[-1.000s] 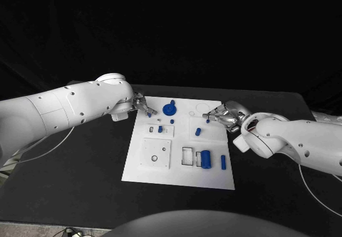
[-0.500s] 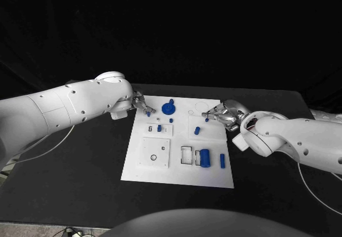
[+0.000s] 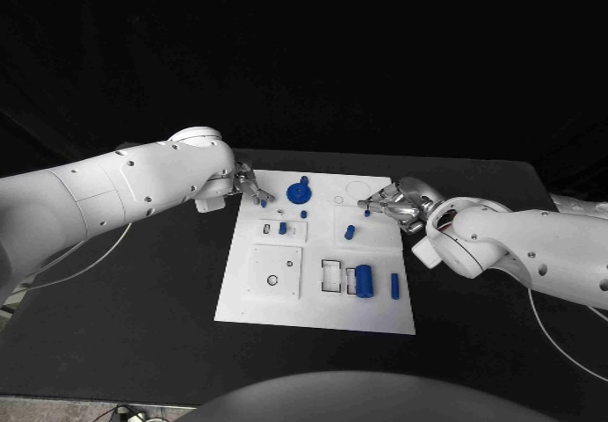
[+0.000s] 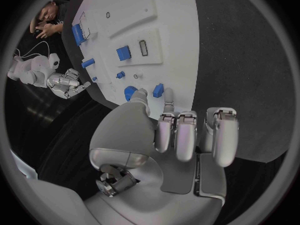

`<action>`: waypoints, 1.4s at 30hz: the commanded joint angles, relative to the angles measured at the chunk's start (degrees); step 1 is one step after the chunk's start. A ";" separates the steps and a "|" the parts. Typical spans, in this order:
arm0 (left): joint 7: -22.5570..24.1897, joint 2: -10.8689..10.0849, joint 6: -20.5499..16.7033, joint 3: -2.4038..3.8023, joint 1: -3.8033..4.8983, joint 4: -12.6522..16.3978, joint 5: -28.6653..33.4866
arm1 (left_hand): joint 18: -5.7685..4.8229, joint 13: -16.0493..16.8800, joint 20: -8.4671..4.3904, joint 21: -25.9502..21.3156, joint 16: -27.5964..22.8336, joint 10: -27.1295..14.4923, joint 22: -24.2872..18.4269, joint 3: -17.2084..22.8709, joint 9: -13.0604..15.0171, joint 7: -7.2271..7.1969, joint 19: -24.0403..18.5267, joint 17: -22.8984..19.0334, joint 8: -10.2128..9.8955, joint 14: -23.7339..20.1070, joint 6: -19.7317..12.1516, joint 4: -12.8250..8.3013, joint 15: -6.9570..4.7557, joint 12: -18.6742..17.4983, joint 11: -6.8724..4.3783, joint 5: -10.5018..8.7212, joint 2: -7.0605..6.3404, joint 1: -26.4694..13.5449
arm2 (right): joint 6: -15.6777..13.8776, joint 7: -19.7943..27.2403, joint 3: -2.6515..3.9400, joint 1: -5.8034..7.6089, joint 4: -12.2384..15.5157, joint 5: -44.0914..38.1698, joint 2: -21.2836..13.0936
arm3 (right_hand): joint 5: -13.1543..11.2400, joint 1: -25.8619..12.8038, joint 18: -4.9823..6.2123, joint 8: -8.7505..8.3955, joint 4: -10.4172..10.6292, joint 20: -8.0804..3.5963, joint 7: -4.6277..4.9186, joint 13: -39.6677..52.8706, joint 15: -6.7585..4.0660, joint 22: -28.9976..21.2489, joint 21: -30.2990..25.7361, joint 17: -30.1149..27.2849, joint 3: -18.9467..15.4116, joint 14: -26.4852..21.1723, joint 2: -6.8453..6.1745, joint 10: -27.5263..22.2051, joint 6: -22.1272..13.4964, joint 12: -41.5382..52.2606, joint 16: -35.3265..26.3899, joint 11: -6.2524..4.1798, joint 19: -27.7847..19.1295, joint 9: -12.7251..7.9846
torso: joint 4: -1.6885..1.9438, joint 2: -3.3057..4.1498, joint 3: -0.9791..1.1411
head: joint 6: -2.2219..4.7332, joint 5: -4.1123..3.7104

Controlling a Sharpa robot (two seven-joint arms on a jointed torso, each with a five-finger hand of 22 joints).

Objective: Assemble the parts on the task board

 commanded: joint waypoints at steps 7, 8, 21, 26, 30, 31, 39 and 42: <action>0.79 0.45 1.59 0.02 -0.09 -0.38 -0.31 | -0.43 15.07 0.06 0.14 0.15 6.05 15.09 0.76 -1.26 -0.18 6.03 15.05 -1.13 5.96 1.07 -0.15 0.13 -0.31 0.10 3.13 0.26 2.51 | 0.55 0.28 -0.01 -0.04 0.14 -0.26 0.07 | 0.21 0.57 -0.39 0.32 -0.02 0.49 0.33 15.09 0.48 15.07 0.26 15.09 -0.41 6.07 0.01 6.05 -0.18 0.23 0.23 0.30 6.00 0.06 | 0.00 0.01 0.02 | -0.12 -0.02; 0.82 0.47 1.60 0.02 -0.10 -0.42 -0.31 | -0.43 15.07 0.05 0.14 0.15 6.05 15.09 0.90 -1.39 -0.21 6.03 15.05 -1.23 5.96 1.16 -0.15 0.11 -0.31 0.07 3.28 0.35 2.81 | 0.54 0.28 -0.01 -0.04 0.13 -0.26 0.07 | 0.21 0.57 -0.39 0.32 -0.02 0.49 0.33 15.09 0.48 15.07 0.26 15.09 -0.41 6.07 0.01 6.05 -0.18 0.23 0.23 0.30 6.00 0.06 | -0.01 0.01 0.03 | -0.12 -0.06; 1.08 0.76 1.88 0.02 -0.18 -0.61 0.15 | -0.43 15.07 -0.09 0.14 0.15 6.05 15.09 2.23 -2.34 -0.41 6.03 15.05 -1.98 5.96 1.72 -0.10 -0.11 -0.31 -0.14 6.38 0.70 5.28 | 0.60 0.27 -0.01 -0.04 0.06 -0.26 0.12 | 0.21 0.57 -0.39 0.32 -0.02 0.49 0.33 15.09 0.48 15.07 0.26 15.09 -0.41 6.07 0.01 6.05 -0.18 0.23 0.23 0.30 6.00 0.06 | -0.01 -0.02 0.01 | -0.18 -0.29; 1.09 0.87 1.91 0.02 -0.20 -0.78 0.20 | -0.43 15.07 -0.10 0.14 0.15 6.05 15.09 2.27 -2.36 -0.41 6.03 15.05 -2.00 5.96 1.75 -0.09 -0.12 -0.31 -0.14 6.47 0.73 5.31 | 0.72 0.10 -0.01 -0.04 0.11 -0.26 0.08 | 0.22 0.57 -0.39 0.32 -0.02 0.49 0.33 15.09 0.48 15.07 0.26 15.09 -0.42 6.07 0.01 6.05 -0.18 0.23 0.23 0.29 6.00 0.06 | -0.03 0.01 0.00 | -0.18 -0.54; 1.07 0.89 1.92 0.02 -0.21 -0.83 0.21 | -0.43 15.07 -0.10 0.14 0.15 6.05 15.09 2.32 -2.40 -0.41 6.03 15.05 -2.02 5.96 1.79 -0.08 -0.12 -0.31 -0.14 6.55 0.78 5.33 | 0.92 -0.04 -0.01 -0.04 0.13 -0.30 0.07 | 0.29 0.58 -0.39 0.35 -0.01 0.48 0.32 15.09 0.48 15.07 0.26 15.09 -0.42 6.07 0.02 6.05 -0.16 0.23 0.23 0.29 6.00 0.06 | -0.05 -0.03 0.02 | -0.22 -0.50; 1.06 0.88 1.89 0.02 -0.21 -0.83 0.21 | -0.43 15.07 -0.10 0.14 0.15 6.05 15.09 2.32 -2.40 -0.41 6.03 15.05 -2.02 5.96 1.79 -0.08 -0.12 -0.31 -0.14 6.55 0.78 5.33 | 0.95 -0.07 -0.01 -0.04 0.12 -0.30 0.06 | 0.29 0.58 -0.39 0.35 -0.01 0.48 0.32 15.09 0.48 15.07 0.26 15.09 -0.42 6.07 0.02 6.05 -0.16 0.23 0.23 0.29 6.00 0.06 | -0.02 0.00 0.04 | -0.14 -0.51; 1.05 0.97 1.72 0.02 -0.22 -1.09 0.21 | -0.43 15.07 -0.11 0.14 0.15 6.05 15.09 2.41 -2.45 -0.42 6.03 15.05 -2.05 5.96 1.84 -0.08 -0.12 -0.31 -0.14 6.65 0.87 5.39 | 1.04 -0.13 -0.01 -0.04 0.10 -0.33 0.10 | 0.30 0.62 -0.39 0.36 -0.04 0.48 0.32 15.09 0.48 15.07 0.26 15.09 -0.42 6.07 0.01 6.05 -0.16 0.23 0.23 0.29 6.00 0.07 | 0.03 0.01 0.01 | -0.23 -0.70; 1.08 1.02 1.64 0.02 -0.22 -1.19 0.21 | -0.43 15.07 -0.11 0.14 0.15 6.05 15.09 2.41 -2.45 -0.42 6.03 15.05 -2.05 5.96 1.84 -0.08 -0.12 -0.31 -0.14 6.65 0.87 5.39 | 1.04 -0.14 -0.01 -0.04 0.09 -0.34 0.12 | 0.30 0.62 -0.39 0.36 -0.04 0.48 0.32 15.09 0.48 15.07 0.26 15.09 -0.42 6.07 0.01 6.05 -0.16 0.23 0.23 0.29 6.00 0.07 | 0.01 0.00 0.00 | -0.28 -0.76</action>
